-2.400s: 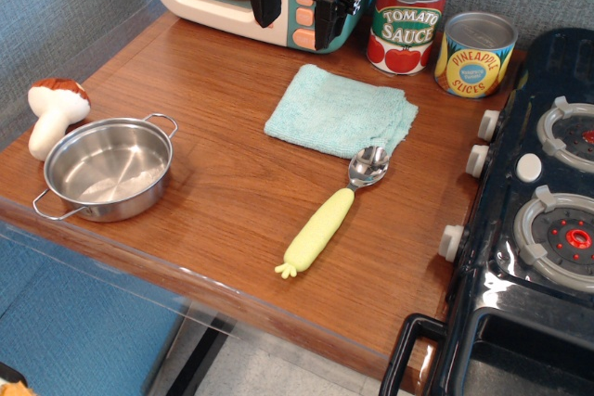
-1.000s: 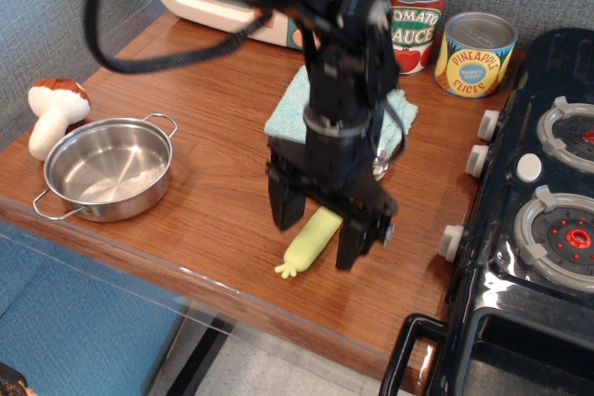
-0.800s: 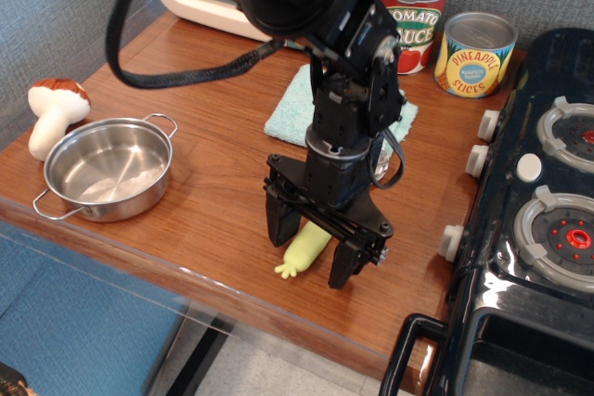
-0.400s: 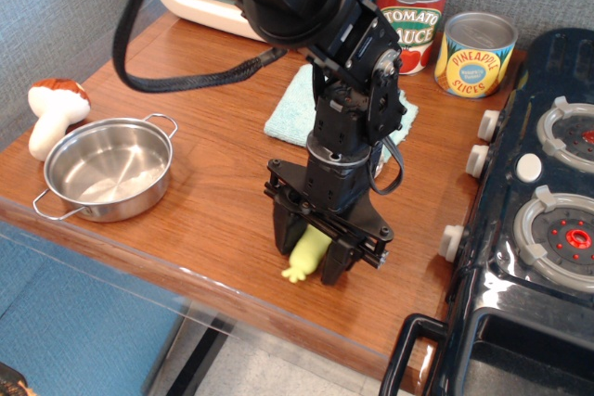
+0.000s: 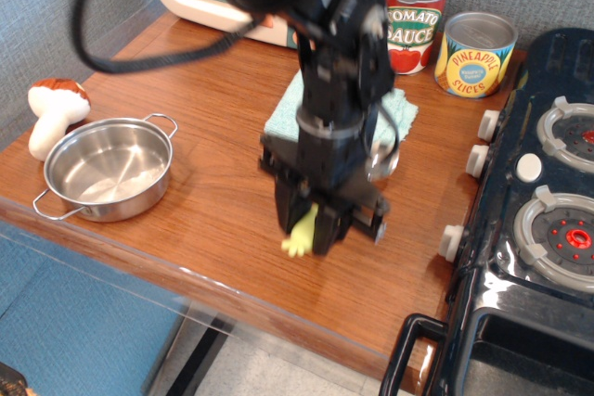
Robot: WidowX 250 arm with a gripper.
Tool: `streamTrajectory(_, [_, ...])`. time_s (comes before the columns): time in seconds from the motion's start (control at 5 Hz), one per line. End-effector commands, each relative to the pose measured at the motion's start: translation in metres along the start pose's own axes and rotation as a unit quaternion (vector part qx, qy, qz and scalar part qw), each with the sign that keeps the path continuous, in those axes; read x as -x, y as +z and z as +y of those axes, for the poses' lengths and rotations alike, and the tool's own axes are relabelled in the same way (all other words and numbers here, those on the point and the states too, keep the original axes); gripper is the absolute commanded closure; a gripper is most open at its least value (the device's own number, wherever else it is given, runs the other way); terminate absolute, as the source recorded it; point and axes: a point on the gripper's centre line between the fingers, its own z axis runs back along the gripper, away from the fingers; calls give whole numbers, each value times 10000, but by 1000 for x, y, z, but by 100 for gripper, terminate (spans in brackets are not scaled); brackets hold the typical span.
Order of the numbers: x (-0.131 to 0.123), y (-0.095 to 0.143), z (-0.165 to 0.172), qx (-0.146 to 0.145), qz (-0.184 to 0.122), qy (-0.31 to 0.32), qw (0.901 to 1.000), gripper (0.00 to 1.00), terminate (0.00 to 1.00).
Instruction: Put the spoon to the left of the blue cloth
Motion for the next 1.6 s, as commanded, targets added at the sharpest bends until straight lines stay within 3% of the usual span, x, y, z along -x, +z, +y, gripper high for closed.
streamTrajectory(0.0, [-30,63,64,107,-616,655,9959,100,0])
streamTrajectory(0.4, [-43,27,127,-496,91,817,9954,100,0])
streamTrajectory(0.6, [-39,10,150,-670,260,940,9930,100,0])
streamTrajectory(1.0, [-42,4,185,-766,324,1346,9874,100,0])
streamTrajectory(1.2, [-40,-3,190,-661,361,1487,9860,100,0])
streamTrajectory(1.4, [-39,-10,192,-449,424,1519,9865,0,0])
